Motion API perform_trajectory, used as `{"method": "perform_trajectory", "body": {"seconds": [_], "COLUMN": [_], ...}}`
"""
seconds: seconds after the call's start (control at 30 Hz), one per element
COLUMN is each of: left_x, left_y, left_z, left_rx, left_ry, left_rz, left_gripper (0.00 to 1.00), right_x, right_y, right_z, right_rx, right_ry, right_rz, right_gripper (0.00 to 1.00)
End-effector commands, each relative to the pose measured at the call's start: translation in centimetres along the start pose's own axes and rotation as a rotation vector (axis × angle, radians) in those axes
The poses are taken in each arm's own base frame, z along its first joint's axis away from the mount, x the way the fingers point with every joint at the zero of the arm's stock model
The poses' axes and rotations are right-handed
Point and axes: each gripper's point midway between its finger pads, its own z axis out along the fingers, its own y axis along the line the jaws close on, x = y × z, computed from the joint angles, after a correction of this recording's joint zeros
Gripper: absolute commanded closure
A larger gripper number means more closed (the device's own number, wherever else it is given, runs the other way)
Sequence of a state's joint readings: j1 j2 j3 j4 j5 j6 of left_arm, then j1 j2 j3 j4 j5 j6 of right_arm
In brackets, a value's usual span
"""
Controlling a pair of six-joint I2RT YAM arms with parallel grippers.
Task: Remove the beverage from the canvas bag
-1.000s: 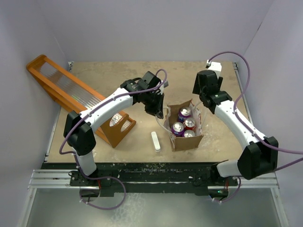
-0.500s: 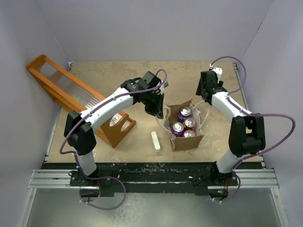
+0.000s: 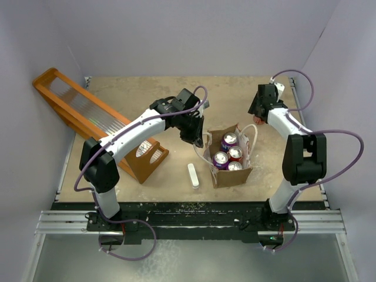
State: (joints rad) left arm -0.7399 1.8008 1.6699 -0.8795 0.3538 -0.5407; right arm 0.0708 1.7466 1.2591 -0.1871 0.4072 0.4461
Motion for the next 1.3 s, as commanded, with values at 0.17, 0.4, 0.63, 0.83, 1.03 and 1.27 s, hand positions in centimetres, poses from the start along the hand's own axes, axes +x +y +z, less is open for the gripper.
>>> {"method": "perform_trajectory", "body": {"seconds": [0.17,0.4,0.63,0.83,1.03,1.27], "left_x": [-0.7,-0.7,-0.6,-0.6,-0.8,-0.5], "left_y": [-1.2,-1.2,-1.1,-1.2,-1.5,-1.8], "left_z": [-1.2,-1.3,-1.4,-1.5,-1.8,-1.6], "left_rx": [0.050,0.048,0.047,0.049,0.063,0.097], "left_ry": [-0.042,-0.045,-0.042,-0.046,-0.065,-0.071], "left_rz": [0.012,0.018,0.019,0.018,0.023,0.025], "left_gripper": [0.98,0.97,0.97,0.95,0.93,0.93], "right_x": [-5.1,-4.4,-3.5,-4.6,-6.2,-6.1], "right_y": [1.7,1.4,1.0,1.0,0.4,0.0], "right_z": [0.0,1.1,1.5,0.4,-1.6,-5.4], "right_rx": [-0.045,-0.027,-0.010,-0.027,-0.025,-0.078], "right_ry": [-0.112,-0.078,-0.062,-0.088,-0.109,-0.071], "right_rz": [0.075,0.059,0.046,0.033,0.012,0.024], "right_gripper": [1.00,1.00,0.81,0.41,0.10,0.08]}}
